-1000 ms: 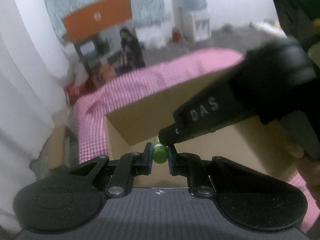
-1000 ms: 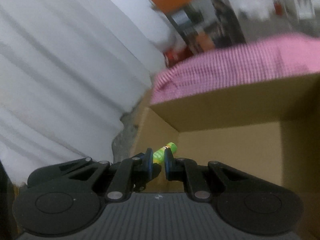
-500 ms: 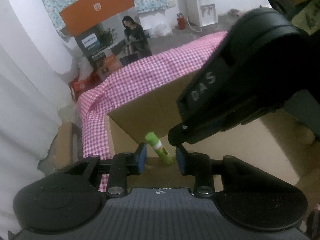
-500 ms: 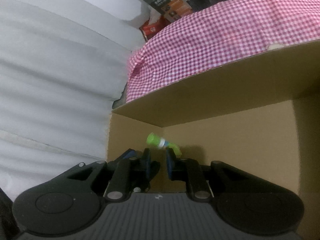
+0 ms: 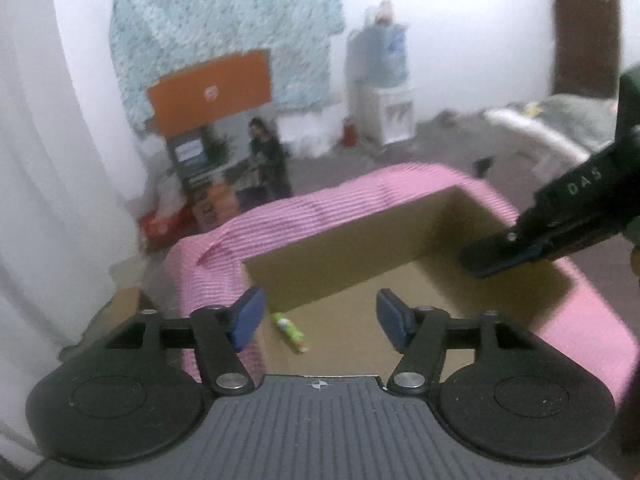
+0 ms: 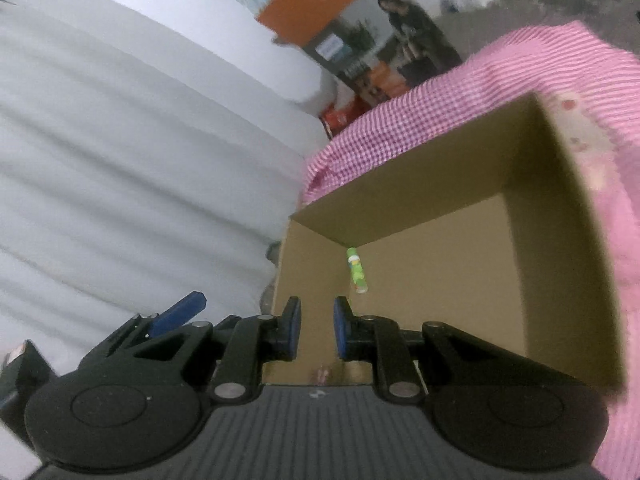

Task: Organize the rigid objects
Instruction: 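Carry the green tube over the cardboard box and open the right tool, then grasp the black marker pen with the right tool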

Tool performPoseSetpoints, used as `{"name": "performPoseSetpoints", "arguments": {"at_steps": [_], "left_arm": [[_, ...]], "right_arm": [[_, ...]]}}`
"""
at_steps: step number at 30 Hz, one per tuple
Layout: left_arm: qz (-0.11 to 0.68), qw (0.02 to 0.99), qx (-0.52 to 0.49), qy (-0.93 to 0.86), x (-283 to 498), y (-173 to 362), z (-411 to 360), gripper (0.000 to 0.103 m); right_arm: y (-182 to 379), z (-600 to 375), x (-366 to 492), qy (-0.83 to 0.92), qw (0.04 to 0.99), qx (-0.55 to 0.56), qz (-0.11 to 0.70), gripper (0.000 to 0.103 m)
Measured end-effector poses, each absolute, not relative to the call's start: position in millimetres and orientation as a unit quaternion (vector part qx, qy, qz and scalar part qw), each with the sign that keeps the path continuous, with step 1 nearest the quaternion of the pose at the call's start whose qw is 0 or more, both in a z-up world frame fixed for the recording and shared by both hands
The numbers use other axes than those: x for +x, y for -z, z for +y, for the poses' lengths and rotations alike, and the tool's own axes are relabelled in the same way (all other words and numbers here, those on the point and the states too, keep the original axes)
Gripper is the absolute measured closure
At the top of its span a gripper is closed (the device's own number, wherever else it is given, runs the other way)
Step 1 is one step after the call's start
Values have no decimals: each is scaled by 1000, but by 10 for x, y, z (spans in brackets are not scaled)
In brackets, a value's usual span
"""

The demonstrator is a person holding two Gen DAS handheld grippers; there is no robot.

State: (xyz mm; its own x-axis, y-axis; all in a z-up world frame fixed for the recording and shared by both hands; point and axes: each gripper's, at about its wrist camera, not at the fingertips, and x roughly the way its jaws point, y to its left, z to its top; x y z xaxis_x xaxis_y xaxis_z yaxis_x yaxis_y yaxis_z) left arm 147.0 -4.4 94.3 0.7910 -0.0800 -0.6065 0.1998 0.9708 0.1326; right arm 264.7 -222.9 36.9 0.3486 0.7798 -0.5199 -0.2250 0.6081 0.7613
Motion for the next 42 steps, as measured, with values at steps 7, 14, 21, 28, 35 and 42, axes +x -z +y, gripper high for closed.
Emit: {"name": "performPoseSetpoints", "arguments": {"at_steps": [7,14,21,28,35,42], "left_arm": [[334,921,64,191,967,-646,-432,35],[388,874,90,278,891,-71,-974,47],[461,813,125,332,1003,370,-1309,60],[516,777,124,338,1155,562,-1391,70],[534,768,137,326,1241,594,-1521,76],[537,770,148,313,1282,627,-1606,79]], "right_arm": [[-133,-2925,1729,-293,782,322,446,53],[610,-3179,1235,-213,772,334,497,53],[1004,-3220,1187,-180,759,349,519,57],[1216,-3059,1324,-186,757,327,535,66],[1291,-2870,1461,-201,761,307,535,71],[1317,-2742,1502,-211,771,288,527,76]]}}
